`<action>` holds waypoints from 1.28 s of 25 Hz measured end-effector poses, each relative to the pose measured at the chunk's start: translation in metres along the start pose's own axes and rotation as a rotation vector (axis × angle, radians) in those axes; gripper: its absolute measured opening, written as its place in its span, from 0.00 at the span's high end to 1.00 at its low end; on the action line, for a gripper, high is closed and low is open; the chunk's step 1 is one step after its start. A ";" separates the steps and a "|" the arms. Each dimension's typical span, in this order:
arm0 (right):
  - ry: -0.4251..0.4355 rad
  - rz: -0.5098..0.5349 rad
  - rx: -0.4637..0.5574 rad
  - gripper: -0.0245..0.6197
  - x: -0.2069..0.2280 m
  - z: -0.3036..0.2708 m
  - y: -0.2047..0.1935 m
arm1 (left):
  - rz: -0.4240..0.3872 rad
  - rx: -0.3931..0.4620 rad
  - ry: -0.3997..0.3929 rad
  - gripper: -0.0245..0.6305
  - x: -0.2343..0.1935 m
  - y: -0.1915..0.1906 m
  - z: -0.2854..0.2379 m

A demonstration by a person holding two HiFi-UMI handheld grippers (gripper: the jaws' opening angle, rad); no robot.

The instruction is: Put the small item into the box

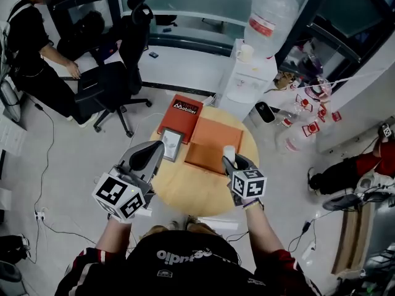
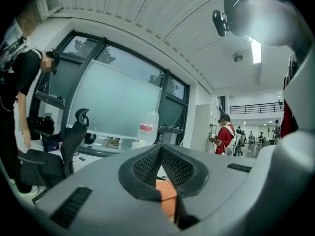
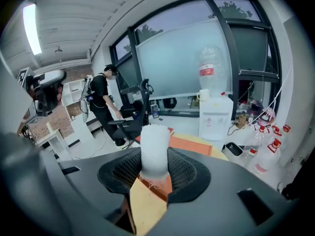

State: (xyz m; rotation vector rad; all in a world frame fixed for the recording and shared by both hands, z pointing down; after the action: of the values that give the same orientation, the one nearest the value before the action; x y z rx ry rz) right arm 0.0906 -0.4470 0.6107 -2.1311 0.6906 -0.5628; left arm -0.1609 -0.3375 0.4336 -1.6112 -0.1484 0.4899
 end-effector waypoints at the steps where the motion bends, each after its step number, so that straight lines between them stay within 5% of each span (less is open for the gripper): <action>1: 0.005 0.003 -0.020 0.69 0.003 -0.006 -0.006 | 0.000 0.000 0.003 0.94 0.000 0.000 -0.003; 13: 0.094 0.008 -0.259 0.69 0.030 -0.077 -0.071 | -0.020 -0.062 0.009 0.94 0.008 -0.022 -0.032; 20: 0.107 0.111 -0.407 0.69 0.040 -0.109 -0.104 | -0.027 -0.085 0.043 0.94 0.007 -0.026 -0.030; 28: 0.081 0.104 -0.538 0.69 0.052 -0.137 -0.130 | -0.033 -0.120 0.068 0.94 0.006 -0.035 -0.029; 32: -0.025 0.201 -0.662 0.69 0.062 -0.130 -0.137 | -0.040 -0.124 0.084 0.94 0.005 -0.036 -0.028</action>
State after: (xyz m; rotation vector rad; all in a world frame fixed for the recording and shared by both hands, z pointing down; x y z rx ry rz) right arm 0.0981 -0.4874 0.8049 -2.6148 1.1832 -0.2058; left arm -0.1383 -0.3576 0.4685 -1.7438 -0.1502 0.3881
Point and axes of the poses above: the fingertips, and each gripper's own axes: z backward along the fingers, x to its right, y out of its top, the point moved 4 cm from there along z, backward along the fingers, and after that the axes turned 1 degree about z, right-handed, at the moved point
